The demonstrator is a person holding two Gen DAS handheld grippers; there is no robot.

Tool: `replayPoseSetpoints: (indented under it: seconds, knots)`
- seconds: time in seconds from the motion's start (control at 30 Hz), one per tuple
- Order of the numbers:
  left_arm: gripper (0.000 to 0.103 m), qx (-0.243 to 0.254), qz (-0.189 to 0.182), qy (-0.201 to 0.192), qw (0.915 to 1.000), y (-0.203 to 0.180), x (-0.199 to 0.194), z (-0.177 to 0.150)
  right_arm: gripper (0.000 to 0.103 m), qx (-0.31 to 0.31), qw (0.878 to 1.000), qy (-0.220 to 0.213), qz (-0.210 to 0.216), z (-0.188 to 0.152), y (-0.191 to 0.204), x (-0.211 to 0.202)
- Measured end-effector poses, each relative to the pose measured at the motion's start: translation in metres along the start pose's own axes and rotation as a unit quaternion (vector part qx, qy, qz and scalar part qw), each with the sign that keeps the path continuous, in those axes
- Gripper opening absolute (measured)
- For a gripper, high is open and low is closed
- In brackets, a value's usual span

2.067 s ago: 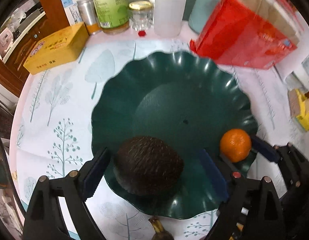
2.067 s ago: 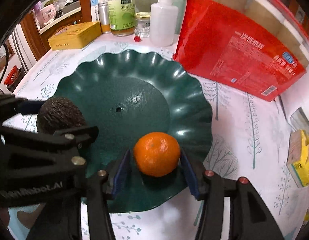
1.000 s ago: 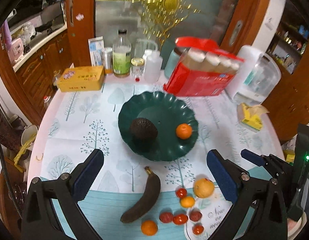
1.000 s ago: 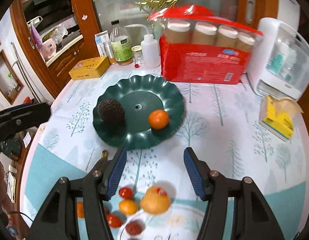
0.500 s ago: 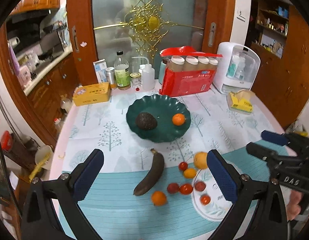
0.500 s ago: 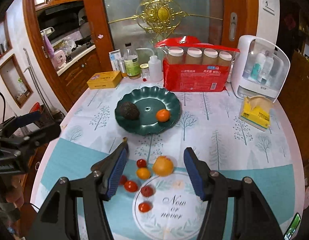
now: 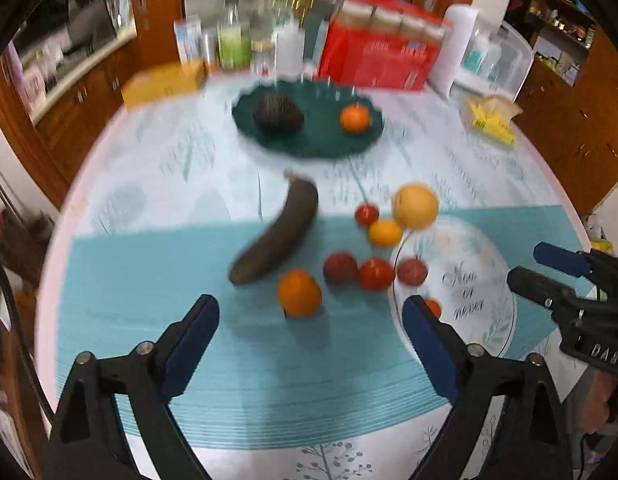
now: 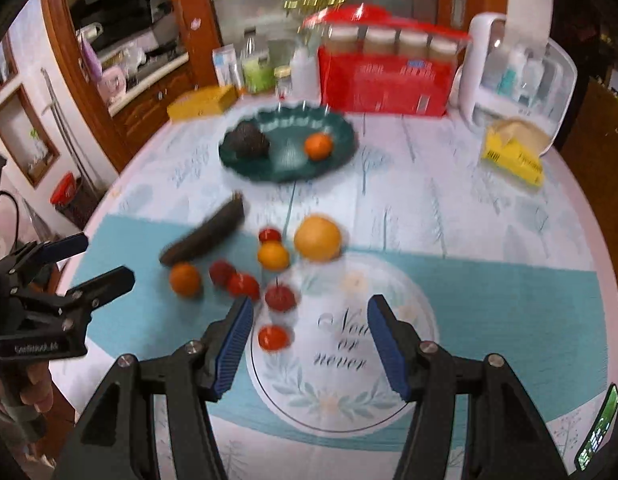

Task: Organize fruits
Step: 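Move both tools back toward the remaining fruit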

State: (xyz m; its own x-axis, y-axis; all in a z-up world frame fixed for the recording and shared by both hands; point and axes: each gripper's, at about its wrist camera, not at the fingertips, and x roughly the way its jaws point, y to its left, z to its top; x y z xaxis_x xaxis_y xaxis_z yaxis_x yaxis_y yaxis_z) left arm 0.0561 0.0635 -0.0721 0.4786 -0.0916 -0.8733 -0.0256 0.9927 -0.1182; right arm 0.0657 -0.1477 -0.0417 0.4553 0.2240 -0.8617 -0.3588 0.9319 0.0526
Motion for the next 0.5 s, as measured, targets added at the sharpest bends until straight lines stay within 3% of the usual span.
replayPoseSetpoints:
  seconds: [0.27,0.5]
  knots:
    - [0.079,-0.028,-0.001,0.028,0.9992,0.01,0.046,-0.013,0.06,-0.024,0.998,0.047,0.028,-0.021,0.022,0.058]
    - [0.074,-0.023,0.021,0.03,0.9991,0.009,0.063,-0.01,0.055,-0.041,0.998,0.054,0.014,-0.03,0.032,0.081]
